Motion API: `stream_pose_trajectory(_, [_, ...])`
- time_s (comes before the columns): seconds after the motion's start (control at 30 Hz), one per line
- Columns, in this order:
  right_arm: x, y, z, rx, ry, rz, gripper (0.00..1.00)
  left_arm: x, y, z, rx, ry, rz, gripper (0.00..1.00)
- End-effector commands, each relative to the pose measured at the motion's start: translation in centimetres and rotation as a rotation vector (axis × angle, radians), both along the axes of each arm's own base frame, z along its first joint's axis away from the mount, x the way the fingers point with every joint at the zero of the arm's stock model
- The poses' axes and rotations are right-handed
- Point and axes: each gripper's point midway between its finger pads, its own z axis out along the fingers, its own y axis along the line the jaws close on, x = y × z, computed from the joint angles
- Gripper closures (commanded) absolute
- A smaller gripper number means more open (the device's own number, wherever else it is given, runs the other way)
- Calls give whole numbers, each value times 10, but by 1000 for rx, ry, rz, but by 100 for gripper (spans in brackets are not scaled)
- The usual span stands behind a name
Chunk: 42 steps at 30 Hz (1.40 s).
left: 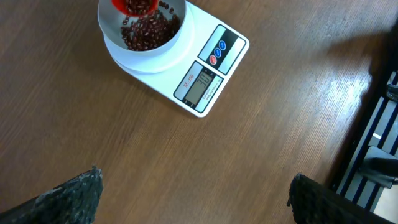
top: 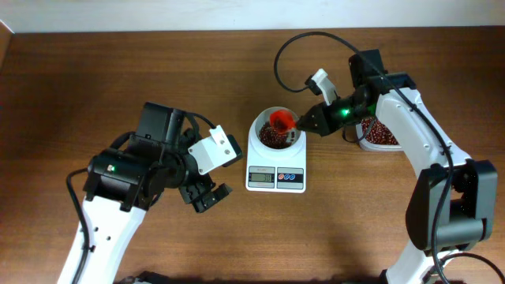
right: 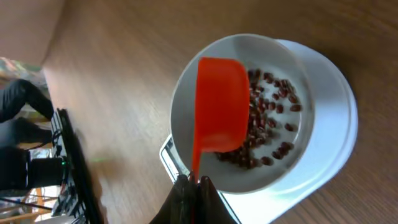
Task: Scoop and weigh 50g on scale
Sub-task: 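Tilt the scoop with the right gripper to pour beans into the bowl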
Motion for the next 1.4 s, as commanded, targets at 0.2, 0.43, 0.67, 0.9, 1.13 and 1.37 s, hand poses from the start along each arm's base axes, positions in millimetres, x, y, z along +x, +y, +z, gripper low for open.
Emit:
stream_pose_trajectory(0.2, [-12, 0, 23, -21, -109, 91, 96, 1, -2, 6, -13, -13, -9, 1])
stream_pose_trajectory(0.43, [-7, -6, 15, -201, -135, 45, 96, 1, -2, 6, -13, -13, -9, 1])
stream_pose_trajectory(0.67, [-5, -7, 23, -234, -161, 26, 96, 1, -2, 6, -13, -13, -9, 1])
stream_pose_trajectory(0.9, [-10, 3, 36, -183, -209, 80, 96, 1, -2, 6, -13, -13, -9, 1])
stream_pose_trajectory(1.13, [4, 3, 29, -309, -261, 23, 96, 1, -2, 6, -13, -13, -9, 1])
stream_pose_trajectory(1.37, [7, 0, 27, -384, -258, -38, 96, 1, -2, 6, -13, -13, -9, 1])
